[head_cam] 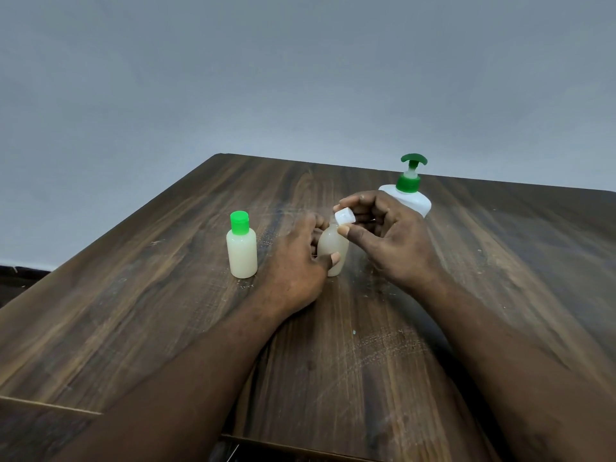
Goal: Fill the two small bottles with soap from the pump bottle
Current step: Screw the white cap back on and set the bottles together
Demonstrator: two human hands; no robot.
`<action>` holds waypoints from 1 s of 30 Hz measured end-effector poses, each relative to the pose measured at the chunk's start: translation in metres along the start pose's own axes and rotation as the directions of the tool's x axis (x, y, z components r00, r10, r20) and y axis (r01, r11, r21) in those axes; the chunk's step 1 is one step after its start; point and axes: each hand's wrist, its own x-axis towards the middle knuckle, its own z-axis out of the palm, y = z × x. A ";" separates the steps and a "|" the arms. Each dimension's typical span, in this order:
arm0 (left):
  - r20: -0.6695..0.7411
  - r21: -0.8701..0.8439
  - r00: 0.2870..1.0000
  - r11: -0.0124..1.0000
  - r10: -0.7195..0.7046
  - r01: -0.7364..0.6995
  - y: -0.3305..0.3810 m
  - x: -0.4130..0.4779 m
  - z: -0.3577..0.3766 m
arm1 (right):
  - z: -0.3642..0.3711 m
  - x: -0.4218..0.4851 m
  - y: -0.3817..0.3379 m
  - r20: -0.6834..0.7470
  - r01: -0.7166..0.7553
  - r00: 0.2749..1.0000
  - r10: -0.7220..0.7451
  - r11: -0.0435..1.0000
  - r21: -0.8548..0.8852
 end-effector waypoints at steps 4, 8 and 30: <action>0.005 -0.019 1.000 1.000 0.005 -0.005 -0.002 0.001 0.001 | -0.001 0.001 0.002 0.012 -0.014 1.000 0.014 0.999 0.031; 0.015 -0.028 1.000 1.000 0.005 -0.005 -0.002 0.001 0.001 | -0.001 0.001 0.005 0.044 -0.014 0.999 0.014 1.000 0.020; 0.047 -0.033 0.998 0.999 0.031 -0.030 -0.003 0.000 0.002 | 0.003 -0.001 0.008 -0.005 -0.009 1.000 0.010 0.998 0.067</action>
